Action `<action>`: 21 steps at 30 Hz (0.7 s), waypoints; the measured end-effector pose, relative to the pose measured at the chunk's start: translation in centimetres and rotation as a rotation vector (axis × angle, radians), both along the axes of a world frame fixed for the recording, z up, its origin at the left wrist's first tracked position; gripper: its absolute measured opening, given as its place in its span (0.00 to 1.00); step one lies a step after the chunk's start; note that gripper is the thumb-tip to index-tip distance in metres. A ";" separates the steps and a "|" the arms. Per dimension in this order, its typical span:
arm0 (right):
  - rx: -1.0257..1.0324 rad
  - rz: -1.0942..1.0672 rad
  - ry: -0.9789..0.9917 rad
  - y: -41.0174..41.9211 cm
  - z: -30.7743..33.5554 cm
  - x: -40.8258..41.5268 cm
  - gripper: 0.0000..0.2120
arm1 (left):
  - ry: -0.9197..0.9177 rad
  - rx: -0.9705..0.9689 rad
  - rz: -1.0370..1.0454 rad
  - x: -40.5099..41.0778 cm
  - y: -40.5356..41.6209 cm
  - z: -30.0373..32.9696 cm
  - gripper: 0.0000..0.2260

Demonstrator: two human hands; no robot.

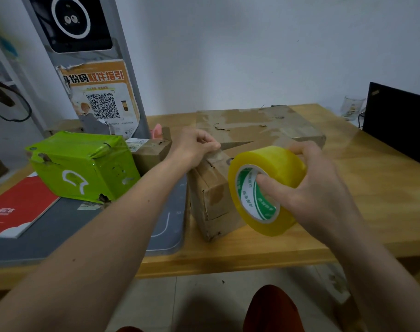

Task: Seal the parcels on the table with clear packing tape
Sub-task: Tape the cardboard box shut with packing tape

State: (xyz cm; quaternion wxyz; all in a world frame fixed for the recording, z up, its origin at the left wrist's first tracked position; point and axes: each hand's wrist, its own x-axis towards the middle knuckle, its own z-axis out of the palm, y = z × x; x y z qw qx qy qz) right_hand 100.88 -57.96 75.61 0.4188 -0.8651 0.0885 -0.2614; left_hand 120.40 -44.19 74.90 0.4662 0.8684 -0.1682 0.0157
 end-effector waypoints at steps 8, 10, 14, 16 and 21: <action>-0.026 0.024 0.024 -0.1 -0.1 0.0 0.22 | 0.080 0.009 -0.024 0.3 0.2 -0.7 0.07; -0.022 0.037 0.025 -0.2 -0.2 0.1 0.21 | 0.151 -0.036 -0.014 0.2 0.4 -0.7 0.04; -0.016 0.046 0.032 -0.1 -0.3 0.3 0.20 | 0.353 -0.107 0.063 0.7 0.6 -0.7 0.30; -0.020 0.042 0.036 -0.1 -0.4 0.3 0.20 | 0.405 -0.136 0.104 0.9 0.3 -0.9 0.30; -0.014 0.038 0.059 -0.3 -0.8 -0.1 0.20 | -0.063 -0.067 0.282 0.2 -0.3 -1.8 0.10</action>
